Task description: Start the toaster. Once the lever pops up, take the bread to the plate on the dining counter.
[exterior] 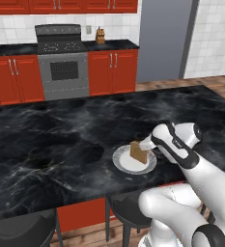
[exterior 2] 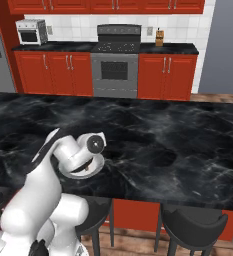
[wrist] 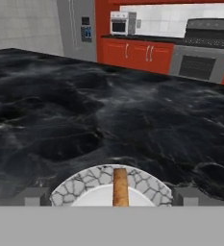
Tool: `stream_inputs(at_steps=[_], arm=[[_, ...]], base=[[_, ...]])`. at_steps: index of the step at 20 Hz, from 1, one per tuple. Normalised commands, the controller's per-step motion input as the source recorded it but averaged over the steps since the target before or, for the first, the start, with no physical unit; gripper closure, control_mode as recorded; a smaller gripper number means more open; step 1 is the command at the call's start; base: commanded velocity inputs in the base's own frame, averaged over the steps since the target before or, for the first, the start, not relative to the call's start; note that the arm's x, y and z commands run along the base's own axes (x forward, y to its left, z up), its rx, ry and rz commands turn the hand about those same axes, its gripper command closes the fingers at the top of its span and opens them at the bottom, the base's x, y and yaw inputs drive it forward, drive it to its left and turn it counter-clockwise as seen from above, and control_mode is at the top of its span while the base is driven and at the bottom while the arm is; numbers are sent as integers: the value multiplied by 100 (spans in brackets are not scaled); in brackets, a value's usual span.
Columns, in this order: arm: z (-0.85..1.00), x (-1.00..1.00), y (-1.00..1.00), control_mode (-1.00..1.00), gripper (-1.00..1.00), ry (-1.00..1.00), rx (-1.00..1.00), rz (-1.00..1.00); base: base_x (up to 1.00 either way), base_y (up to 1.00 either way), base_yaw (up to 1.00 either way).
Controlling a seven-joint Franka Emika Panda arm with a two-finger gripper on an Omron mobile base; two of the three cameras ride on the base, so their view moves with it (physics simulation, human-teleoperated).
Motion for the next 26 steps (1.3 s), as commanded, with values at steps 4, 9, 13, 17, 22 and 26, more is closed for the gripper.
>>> stream_inputs(at_steps=[4, 9, 13, 17, 22, 26], arm=[[30, -19, -1, -100, -100, 0, 0, -2], [40, -30, 0, -100, -100, 0, 0, -4], [42, -33, 0, -100, -100, 0, 0, -6], [41, -33, 0, -100, -100, 0, 0, -13], [46, -34, 0, -100, -100, 4, 0, -22], [44, -47, 0, -100, -100, 5, 0, -27]], base=[[0, 0, 0], [0, 0, 0], [0, 0, 0], [0, 0, 0], [0, 0, 0], [0, 0, 0]])
